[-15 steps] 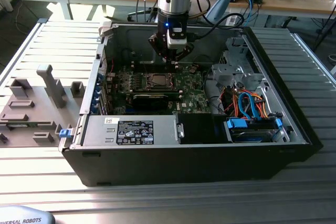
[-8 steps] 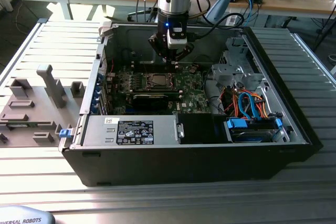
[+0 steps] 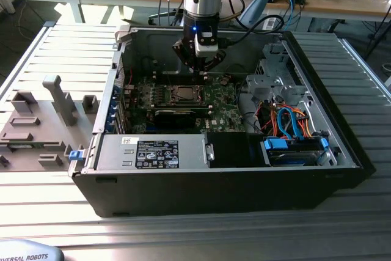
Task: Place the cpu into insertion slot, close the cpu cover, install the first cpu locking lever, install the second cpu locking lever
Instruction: 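Install the first cpu locking lever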
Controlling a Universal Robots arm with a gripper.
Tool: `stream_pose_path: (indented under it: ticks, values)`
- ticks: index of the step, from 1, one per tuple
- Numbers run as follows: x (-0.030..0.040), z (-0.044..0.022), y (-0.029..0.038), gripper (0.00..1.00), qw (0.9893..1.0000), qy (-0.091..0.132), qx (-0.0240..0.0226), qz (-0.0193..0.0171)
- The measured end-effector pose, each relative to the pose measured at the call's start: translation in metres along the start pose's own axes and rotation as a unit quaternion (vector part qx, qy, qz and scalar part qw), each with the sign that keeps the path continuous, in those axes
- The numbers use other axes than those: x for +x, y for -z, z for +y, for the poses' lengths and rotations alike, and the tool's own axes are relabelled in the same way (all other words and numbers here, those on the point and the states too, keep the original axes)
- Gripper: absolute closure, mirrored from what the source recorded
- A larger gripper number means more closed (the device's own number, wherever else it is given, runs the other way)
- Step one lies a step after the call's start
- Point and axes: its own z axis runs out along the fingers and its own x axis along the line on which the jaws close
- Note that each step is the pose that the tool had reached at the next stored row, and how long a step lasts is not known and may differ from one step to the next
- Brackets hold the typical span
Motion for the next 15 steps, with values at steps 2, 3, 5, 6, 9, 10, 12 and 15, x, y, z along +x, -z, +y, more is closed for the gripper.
stream_pose_path:
  ticks: [2, 3, 5, 6, 9, 10, 12, 15]
  values:
    - [0.0, 0.0, 0.0, 0.89, 1.0, 0.002, 0.0, -0.0002]
    - [0.0, 0.0, 0.0, 0.89, 1.0, 0.003, 0.0, -0.0003]
    - [0.0, 0.0, 0.0, 0.89, 1.0, 0.005, -0.0001, -0.0003]
    - [0.0, 0.0, 0.0, 0.89, 1.0, 0.006, -0.0002, -0.0004]
    - [0.0, 0.0, 0.0, 0.89, 1.0, 0.008, -0.0002, -0.0005]
    - [0.0, 0.0, 0.0, 0.89, 1.0, 0.009, -0.0002, -0.0006]
    - [0.0, 0.0, 0.0, 0.89, 0.9999, 0.01, -0.0002, -0.0007]
    - [0.0, 0.0, 0.0, 0.89, 0.9999, 0.012, -0.0003, -0.0008]
